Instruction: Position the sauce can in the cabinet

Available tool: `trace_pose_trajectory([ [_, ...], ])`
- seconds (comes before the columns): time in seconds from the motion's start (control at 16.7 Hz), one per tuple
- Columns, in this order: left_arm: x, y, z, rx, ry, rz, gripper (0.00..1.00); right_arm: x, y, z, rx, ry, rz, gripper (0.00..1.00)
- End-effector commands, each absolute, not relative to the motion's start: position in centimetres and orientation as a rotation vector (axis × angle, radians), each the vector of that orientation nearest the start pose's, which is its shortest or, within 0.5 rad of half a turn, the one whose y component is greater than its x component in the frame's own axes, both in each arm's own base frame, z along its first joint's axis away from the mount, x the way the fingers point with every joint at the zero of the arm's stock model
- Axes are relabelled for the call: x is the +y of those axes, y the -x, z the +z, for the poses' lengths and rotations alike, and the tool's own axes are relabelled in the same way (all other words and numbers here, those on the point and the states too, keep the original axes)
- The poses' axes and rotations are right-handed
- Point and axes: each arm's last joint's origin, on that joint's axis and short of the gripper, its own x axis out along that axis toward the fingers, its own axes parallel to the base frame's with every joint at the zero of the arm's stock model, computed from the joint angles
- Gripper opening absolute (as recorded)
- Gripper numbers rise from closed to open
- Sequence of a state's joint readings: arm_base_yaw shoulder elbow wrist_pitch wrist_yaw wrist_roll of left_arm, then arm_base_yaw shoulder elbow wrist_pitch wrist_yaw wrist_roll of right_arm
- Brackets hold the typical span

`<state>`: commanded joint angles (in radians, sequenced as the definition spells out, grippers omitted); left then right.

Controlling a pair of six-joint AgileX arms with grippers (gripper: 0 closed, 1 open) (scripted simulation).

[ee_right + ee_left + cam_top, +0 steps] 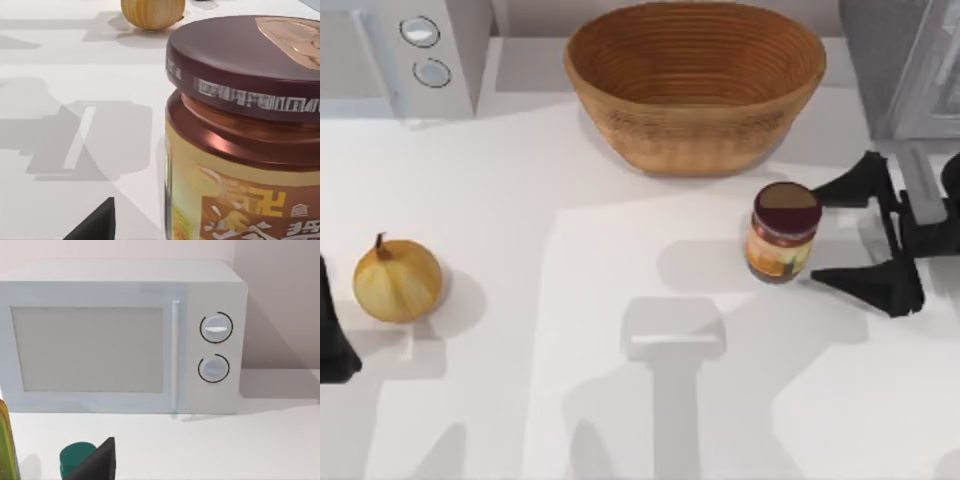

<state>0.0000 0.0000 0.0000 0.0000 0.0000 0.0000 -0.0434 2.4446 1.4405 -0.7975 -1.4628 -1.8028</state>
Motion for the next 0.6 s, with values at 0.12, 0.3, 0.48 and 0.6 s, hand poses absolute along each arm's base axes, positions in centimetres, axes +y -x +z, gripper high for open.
trace_pose_trajectory([
  [0.12, -0.1, -10.6, 16.0, 0.0, 0.0, 0.0, 1.0, 1.9, -39.4, 2.5, 0.08, 0.079, 1.565, 1.0],
  [0.3, -0.1, -10.6, 16.0, 0.0, 0.0, 0.0, 1.0, 1.9, -39.5, 2.4, 0.078, 0.079, 1.563, 1.0],
  [0.48, -0.1, -10.6, 16.0, 0.0, 0.0, 0.0, 1.0, 2.1, -39.8, 1.9, 0.077, 0.078, 1.558, 1.0],
  [0.6, -0.1, -10.6, 16.0, 0.0, 0.0, 0.0, 1.0, 2.5, -40.0, 1.3, 0.077, 0.078, 1.558, 1.0],
])
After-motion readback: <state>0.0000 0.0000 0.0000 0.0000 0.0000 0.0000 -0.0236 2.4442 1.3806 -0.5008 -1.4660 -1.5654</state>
